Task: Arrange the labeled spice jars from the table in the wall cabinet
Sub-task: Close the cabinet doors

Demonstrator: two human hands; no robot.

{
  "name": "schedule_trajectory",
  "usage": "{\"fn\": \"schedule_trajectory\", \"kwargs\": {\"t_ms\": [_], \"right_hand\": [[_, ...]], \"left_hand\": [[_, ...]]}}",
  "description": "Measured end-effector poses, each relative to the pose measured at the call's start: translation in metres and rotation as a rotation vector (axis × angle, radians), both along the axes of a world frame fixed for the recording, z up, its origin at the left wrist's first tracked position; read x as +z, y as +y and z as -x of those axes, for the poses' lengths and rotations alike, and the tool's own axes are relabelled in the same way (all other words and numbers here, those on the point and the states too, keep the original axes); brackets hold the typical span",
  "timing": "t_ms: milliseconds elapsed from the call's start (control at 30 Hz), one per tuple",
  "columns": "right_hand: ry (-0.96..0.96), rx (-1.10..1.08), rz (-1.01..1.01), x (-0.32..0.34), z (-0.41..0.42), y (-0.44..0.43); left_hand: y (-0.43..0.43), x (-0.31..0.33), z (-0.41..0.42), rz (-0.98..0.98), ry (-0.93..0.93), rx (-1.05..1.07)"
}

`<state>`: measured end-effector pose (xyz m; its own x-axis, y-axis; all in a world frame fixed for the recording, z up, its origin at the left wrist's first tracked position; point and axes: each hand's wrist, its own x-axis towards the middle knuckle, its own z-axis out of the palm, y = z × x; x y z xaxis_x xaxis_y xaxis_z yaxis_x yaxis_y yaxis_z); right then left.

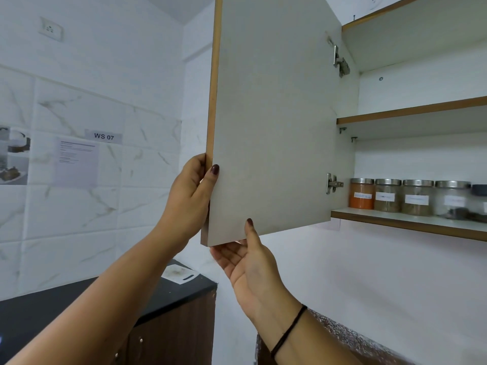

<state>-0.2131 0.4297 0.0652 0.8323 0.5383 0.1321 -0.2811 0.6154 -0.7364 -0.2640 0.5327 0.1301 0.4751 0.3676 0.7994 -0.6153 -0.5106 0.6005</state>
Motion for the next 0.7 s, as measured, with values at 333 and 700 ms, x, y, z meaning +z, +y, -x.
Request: {"fn": "schedule_trajectory", "kwargs": {"t_ms": [333, 700], "right_hand": [[0.056, -0.12, -0.129, -0.006, 0.019, -0.03], [-0.011, -0.226, -0.104, -0.011, 0.02, -0.096]], "left_hand": [[-0.036, 0.003, 0.015, -0.122, -0.036, -0.11], [-0.087, -0.003, -0.002, -0.517, -0.082, -0.065]]}}
